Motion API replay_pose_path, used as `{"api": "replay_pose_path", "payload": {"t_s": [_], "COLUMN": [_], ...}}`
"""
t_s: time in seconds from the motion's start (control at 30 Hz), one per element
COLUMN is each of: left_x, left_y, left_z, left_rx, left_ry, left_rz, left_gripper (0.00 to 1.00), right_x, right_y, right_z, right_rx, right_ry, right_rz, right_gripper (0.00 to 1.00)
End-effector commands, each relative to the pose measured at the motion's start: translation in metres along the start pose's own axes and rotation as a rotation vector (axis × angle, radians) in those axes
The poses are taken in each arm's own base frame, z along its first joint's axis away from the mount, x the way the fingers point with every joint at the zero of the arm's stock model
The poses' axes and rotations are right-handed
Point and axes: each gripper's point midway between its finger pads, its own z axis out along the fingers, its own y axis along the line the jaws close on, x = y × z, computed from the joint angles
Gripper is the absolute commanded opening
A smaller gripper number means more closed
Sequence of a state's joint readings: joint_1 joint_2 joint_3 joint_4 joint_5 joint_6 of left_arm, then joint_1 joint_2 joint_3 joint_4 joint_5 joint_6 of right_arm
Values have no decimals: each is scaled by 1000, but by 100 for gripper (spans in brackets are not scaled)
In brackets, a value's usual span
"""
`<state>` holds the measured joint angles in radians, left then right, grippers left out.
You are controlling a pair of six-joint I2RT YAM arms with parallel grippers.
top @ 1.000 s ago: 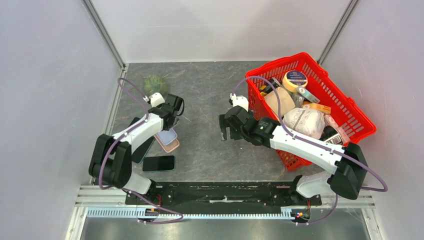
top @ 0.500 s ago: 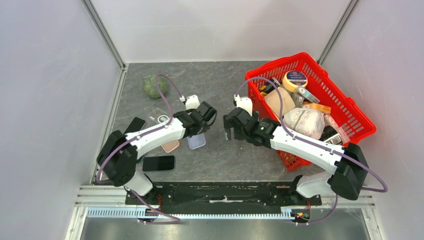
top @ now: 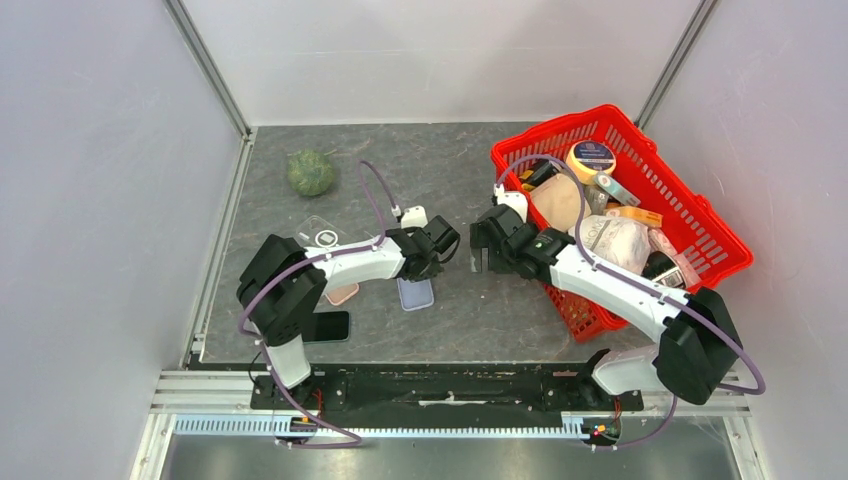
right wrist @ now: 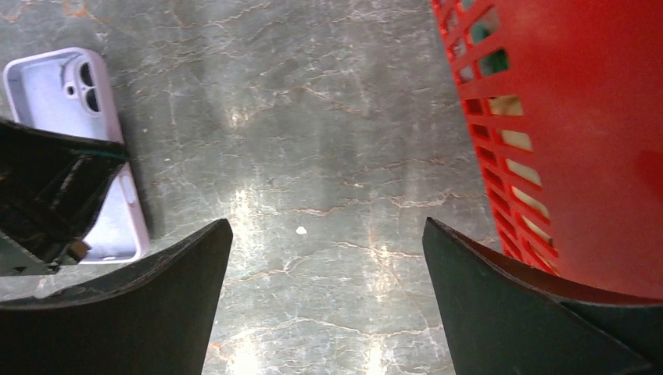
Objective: Put the phone into the phone case
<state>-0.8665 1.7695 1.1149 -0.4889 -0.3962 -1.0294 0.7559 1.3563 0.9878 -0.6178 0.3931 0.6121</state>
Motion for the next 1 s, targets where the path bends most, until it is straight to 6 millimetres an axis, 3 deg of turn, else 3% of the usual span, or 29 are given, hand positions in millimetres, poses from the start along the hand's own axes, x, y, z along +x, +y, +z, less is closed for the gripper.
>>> {"api": "replay_pose_path", "payload": {"t_s": [0.0,0.23,0.37,0.47,0.53,0.67,0.77,0.97], "left_x": [-10,-4,-5,-8,-12,-25,-36,-49], "left_y": [-32,-38,-40,-41,-41,-35,-9,85], "left_z": [-2,6,6,2,-3,-21,-40,-76], "left_rx": [91,110,120,130,139,139,64,-177], "left_ry": [-18,0,-1,-12,-24,-64,-108,-181], "left_rz": [-57,-41,-23,-9,-2,-2,-46,-272], "left_gripper": [2,2,10,25,44,66,71,76], "right_x": [-17,-24,-26,-28,-32,-40,-41,-39], "right_y": [-25,-62,-78,-73,-68,-53,-40,-3], "right_z": [10,25,30,31,28,22,17,7], "right_rx": [41,129,153,115,94,19,-18,-82], "right_ry": [-41,-37,-25,-22,-25,-31,-33,-46], "right_rz": [48,133,178,196,200,192,176,109], "right_gripper": [99,99,99,99,99,99,99,99]}}
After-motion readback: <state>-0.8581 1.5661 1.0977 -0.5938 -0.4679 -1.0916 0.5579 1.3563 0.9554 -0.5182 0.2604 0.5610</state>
